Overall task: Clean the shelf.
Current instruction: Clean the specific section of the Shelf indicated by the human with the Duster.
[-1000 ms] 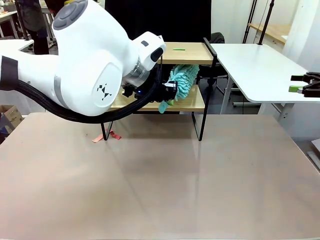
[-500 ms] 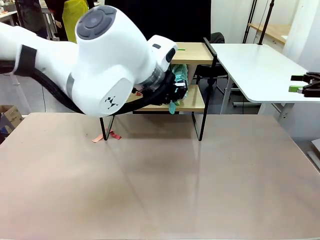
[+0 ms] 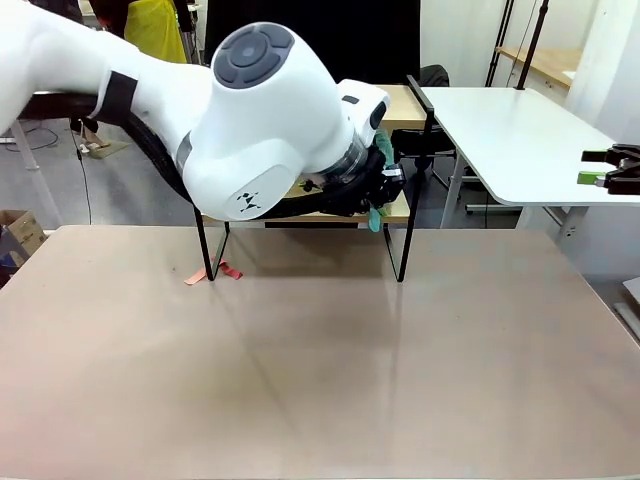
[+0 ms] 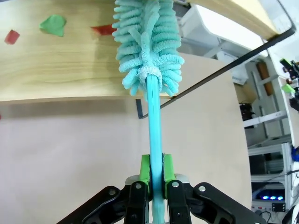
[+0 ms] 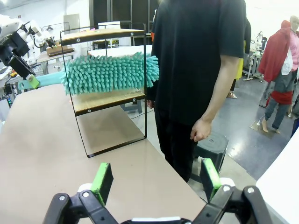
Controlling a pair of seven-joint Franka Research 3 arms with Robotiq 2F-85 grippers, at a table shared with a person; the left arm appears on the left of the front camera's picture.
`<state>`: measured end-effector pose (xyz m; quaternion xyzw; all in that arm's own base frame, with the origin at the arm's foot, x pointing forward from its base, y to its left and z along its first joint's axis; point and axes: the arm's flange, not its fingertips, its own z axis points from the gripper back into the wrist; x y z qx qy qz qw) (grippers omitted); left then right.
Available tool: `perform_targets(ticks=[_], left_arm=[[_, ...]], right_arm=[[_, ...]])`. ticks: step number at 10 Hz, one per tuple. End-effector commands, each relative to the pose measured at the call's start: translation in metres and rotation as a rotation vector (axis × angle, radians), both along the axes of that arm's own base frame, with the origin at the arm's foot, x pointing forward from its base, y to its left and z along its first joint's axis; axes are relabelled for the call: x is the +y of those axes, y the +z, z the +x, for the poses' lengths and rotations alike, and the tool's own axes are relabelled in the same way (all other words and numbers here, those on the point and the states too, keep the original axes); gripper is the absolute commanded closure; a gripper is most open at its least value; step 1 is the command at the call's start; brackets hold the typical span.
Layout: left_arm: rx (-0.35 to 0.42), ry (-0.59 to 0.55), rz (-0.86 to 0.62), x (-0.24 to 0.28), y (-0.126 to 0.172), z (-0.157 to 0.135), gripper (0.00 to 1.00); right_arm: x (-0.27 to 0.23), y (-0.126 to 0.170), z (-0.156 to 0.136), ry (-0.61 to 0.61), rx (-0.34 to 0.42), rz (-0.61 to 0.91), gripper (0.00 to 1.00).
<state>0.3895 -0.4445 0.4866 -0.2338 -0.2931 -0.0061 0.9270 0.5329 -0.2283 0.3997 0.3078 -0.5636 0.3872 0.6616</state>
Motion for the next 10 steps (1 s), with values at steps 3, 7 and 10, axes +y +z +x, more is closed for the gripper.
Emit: perform_targets(ticks=[3, 7, 10], left_arm=[[0.037, 0.084, 0.035, -0.042, -0.037, 0.02, 0.87], [0.079, 0.088, 0.06, -0.022, -0.029, 0.025, 0.87], [0.099, 0.113, 0.108, -0.002, -0.021, 0.028, 0.87]], right_arm=[[0.002, 0.003, 0.001, 0.0, -0.006, -0.001, 0.0], [0.002, 0.003, 0.001, 0.0, -0.006, -0.001, 0.0], [0.002, 0.003, 0.001, 0.0, -0.006, -0.001, 0.0]])
